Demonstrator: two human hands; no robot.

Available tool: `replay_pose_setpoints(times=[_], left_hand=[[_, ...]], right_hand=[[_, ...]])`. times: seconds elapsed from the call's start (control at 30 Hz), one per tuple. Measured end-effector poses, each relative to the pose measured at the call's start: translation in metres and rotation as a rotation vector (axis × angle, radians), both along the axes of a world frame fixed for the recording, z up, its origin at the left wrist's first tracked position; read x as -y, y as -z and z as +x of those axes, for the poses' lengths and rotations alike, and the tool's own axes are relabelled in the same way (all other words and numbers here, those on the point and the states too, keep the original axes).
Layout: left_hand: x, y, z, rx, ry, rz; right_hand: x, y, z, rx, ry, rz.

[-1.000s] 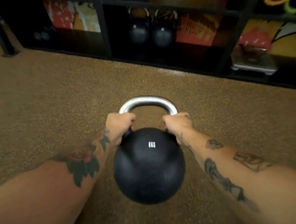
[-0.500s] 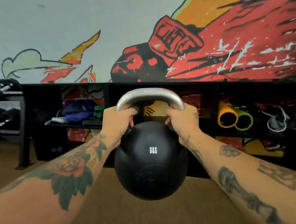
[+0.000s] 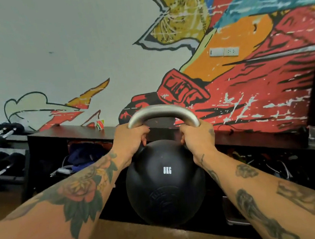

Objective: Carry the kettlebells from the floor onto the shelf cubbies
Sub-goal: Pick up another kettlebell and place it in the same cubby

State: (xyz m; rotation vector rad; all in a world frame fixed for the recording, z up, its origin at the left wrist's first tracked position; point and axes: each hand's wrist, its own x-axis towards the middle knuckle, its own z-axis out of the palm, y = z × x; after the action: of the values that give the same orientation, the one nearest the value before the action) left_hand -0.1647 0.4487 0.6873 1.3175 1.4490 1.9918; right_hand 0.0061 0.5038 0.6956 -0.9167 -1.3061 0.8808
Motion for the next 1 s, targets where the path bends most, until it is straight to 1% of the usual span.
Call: replay_pose_setpoints(times=[0.1,0.23,0.3,0.4,0.57,0.7,0.9,1.0], left_hand=[[0.012,-0.101,-0.003,0.028,-0.001,0.033],[0.031,-0.206,-0.008,0.029,-0.007,0.027],[0.036,-0.240,-0.013,0.042,-0.001,0.012],[0.039,-0.266,-0.017,0.061,0.007,0.007],[0.021,-0.280,-0.032,0.041,0.023,-0.014],[-0.019,-0.264,-0.050,0.025,-0.019,-0.067],[-0.119,-0.228,-0.081,0.029,-0.034,-0.127],[-0.173,-0.213,-0.098,0.040,-0.060,-0.142]], right_hand=[[0.011,-0.100,-0.003,-0.006,0.006,0.021],[0.030,-0.204,-0.011,-0.019,0.030,0.032],[0.033,-0.236,-0.015,-0.037,0.026,0.014],[0.033,-0.261,-0.021,-0.051,-0.001,-0.002],[0.012,-0.272,-0.033,-0.032,-0.005,-0.015],[-0.026,-0.257,-0.048,-0.024,-0.010,-0.031],[-0.129,-0.219,-0.080,-0.026,-0.035,-0.082],[-0.187,-0.209,-0.100,-0.002,-0.038,-0.073]])
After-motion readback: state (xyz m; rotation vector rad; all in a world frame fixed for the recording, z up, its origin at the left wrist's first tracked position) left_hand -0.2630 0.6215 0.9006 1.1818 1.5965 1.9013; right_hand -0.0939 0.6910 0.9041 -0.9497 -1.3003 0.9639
